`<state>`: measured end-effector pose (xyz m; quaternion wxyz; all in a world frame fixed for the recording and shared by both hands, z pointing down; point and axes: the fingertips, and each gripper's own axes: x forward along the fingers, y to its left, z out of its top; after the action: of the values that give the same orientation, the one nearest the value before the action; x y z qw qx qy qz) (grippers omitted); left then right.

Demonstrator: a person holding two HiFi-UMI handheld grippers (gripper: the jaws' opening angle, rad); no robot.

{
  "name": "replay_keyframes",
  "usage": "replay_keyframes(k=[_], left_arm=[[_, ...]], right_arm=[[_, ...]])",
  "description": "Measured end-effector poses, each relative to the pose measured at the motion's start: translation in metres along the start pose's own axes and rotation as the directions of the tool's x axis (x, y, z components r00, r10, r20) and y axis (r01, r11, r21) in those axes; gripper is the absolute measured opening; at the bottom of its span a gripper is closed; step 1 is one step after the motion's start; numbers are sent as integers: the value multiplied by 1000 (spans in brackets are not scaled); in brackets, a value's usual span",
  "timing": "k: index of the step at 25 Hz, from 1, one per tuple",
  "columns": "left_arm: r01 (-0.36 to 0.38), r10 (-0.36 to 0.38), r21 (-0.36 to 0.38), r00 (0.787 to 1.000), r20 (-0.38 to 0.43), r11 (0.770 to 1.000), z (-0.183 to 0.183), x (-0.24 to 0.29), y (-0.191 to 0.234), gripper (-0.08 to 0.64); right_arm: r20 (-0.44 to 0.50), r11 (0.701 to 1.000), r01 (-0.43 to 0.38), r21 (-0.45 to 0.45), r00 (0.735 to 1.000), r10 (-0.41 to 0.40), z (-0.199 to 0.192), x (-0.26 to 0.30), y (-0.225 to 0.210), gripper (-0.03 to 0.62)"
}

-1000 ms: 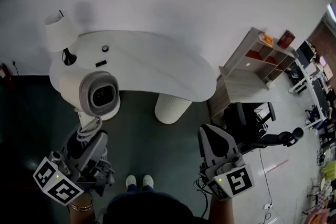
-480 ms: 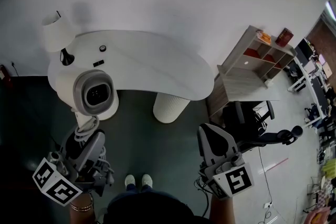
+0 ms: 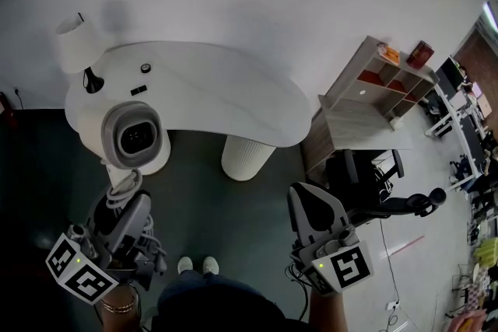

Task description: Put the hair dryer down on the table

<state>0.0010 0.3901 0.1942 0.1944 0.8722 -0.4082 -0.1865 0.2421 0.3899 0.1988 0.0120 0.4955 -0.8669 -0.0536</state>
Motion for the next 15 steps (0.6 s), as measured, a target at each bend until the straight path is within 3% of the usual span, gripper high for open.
replay_keyframes(k=[3, 15], left_arm=[[1, -1, -9, 1000, 7, 1000, -1, 0, 0, 240], [-23, 23, 5, 999, 23, 1000, 3, 1, 0, 240]], right_arm=[[-44, 999, 19, -37, 999, -21, -11, -5, -6, 17], [-32, 999, -10, -37, 999, 8, -9, 3, -9, 17]])
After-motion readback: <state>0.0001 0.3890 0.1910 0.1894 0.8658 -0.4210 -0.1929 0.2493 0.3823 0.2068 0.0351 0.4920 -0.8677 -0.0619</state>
